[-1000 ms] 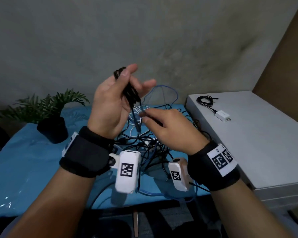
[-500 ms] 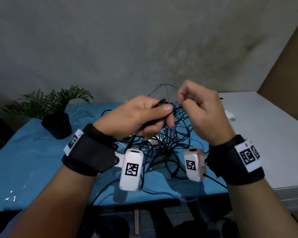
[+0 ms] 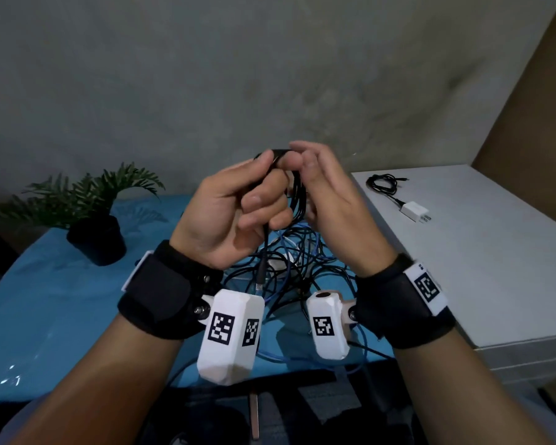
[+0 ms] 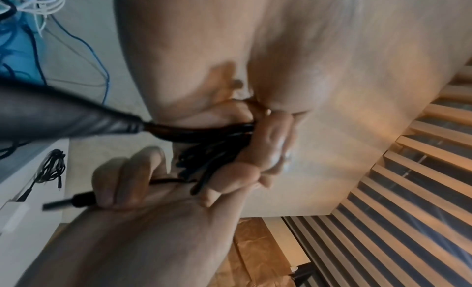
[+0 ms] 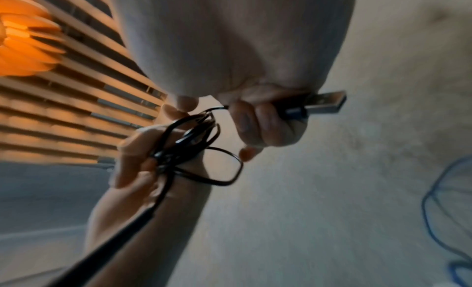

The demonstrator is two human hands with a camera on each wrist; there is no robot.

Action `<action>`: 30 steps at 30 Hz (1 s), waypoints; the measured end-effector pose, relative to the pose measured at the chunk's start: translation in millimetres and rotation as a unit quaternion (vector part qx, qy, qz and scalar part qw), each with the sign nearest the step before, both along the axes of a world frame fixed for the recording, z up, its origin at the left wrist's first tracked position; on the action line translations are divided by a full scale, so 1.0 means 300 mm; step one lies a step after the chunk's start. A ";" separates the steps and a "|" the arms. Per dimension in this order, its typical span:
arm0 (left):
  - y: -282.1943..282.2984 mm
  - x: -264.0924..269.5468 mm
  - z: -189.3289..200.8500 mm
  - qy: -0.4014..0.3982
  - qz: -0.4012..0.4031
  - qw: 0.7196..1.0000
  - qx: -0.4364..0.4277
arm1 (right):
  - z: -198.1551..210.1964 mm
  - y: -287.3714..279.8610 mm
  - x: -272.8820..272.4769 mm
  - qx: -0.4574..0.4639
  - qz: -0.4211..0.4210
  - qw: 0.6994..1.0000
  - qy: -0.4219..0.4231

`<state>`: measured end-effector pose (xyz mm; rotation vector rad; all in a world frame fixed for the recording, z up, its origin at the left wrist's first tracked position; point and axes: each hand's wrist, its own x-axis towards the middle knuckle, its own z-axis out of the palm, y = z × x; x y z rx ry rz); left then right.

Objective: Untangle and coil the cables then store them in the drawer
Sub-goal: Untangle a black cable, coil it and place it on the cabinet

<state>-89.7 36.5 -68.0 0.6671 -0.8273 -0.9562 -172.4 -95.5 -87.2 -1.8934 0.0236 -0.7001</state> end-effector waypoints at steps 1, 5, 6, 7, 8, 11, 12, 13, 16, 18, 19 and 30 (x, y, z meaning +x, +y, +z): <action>-0.005 0.000 -0.001 0.008 -0.005 1.000 0.009 | -0.003 0.009 -0.004 0.026 0.017 0.999 0.025; -0.010 0.018 -0.013 0.033 -0.041 0.998 0.019 | -0.002 0.040 0.005 0.082 0.041 0.995 0.049; -0.007 0.027 -0.017 0.040 -0.061 0.997 0.013 | -0.002 0.041 0.009 0.051 0.021 0.998 0.038; -0.004 0.035 -0.020 0.045 -0.078 0.996 0.008 | -0.002 0.042 0.009 0.024 0.011 0.999 0.030; 0.000 0.041 -0.024 0.049 -0.090 0.995 0.005 | -0.005 0.041 0.009 0.021 0.021 0.999 0.031; 0.007 0.046 -0.022 0.042 -0.094 0.995 0.012 | 0.013 0.034 -0.005 0.117 0.088 0.988 0.042; 0.009 0.044 -0.015 0.033 -0.082 0.996 0.024 | 0.025 0.026 -0.010 0.137 0.089 0.986 0.036; 0.012 0.044 -0.007 0.022 -0.062 0.997 0.043 | 0.037 0.020 -0.019 0.143 0.084 0.986 0.027; 0.016 0.036 0.013 -0.027 0.035 0.994 0.098 | 0.062 0.018 -0.036 0.150 0.080 0.985 0.019; 0.020 0.043 0.012 -0.108 0.116 0.978 0.134 | 0.065 0.025 -0.039 0.188 0.099 0.976 0.043; 0.022 0.047 0.009 -0.166 0.156 0.961 0.157 | 0.063 0.029 -0.039 0.201 0.106 0.972 0.056; 0.024 0.049 -0.002 -0.394 0.343 0.798 0.300 | -0.022 0.018 0.013 -0.286 -0.244 0.923 0.087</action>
